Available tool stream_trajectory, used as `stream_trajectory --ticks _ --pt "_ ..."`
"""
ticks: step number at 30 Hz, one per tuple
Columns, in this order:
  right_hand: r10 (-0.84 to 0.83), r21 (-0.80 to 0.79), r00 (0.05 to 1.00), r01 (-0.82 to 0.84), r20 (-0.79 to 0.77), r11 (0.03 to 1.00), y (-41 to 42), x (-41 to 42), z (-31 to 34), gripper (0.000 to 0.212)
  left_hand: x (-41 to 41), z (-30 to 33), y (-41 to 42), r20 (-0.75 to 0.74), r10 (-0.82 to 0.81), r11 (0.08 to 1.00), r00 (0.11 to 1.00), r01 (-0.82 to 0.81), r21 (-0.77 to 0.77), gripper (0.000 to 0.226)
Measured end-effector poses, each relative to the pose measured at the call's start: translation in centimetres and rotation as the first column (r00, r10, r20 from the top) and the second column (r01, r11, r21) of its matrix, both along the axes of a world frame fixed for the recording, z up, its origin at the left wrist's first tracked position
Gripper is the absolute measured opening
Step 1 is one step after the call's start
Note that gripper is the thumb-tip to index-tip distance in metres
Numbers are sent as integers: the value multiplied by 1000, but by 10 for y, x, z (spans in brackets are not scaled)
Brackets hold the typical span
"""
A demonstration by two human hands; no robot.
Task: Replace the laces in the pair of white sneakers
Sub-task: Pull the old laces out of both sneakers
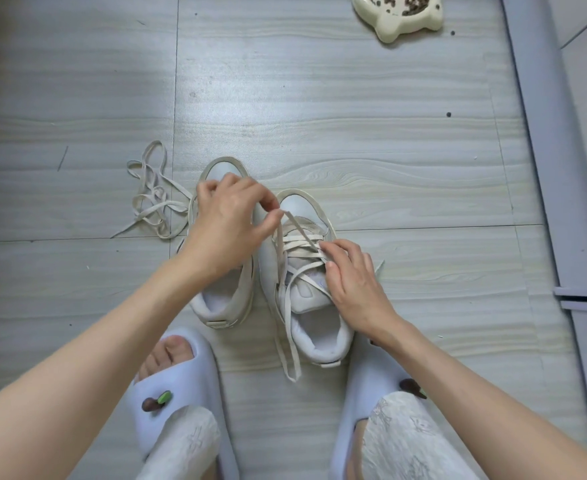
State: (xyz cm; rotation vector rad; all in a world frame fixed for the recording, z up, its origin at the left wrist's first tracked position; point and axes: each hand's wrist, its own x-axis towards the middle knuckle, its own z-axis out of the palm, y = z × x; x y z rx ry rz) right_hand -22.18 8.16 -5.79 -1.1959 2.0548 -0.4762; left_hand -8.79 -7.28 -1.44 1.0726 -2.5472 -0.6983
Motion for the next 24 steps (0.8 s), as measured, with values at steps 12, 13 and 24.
stream_trajectory --ticks 12,13,24 --pt "13 -2 1000 -13 7 1000 0 -2 0 40 24 -38 43 158 -50 990 986 28 136 12" --pt "9 0 1000 -9 9 1000 0 -2 -1 40 22 -36 41 169 -48 993 985 28 119 11" --pt "-24 -21 1000 24 19 999 0 -2 -7 47 19 -5 -7 31 295 870 955 -282 404 19"
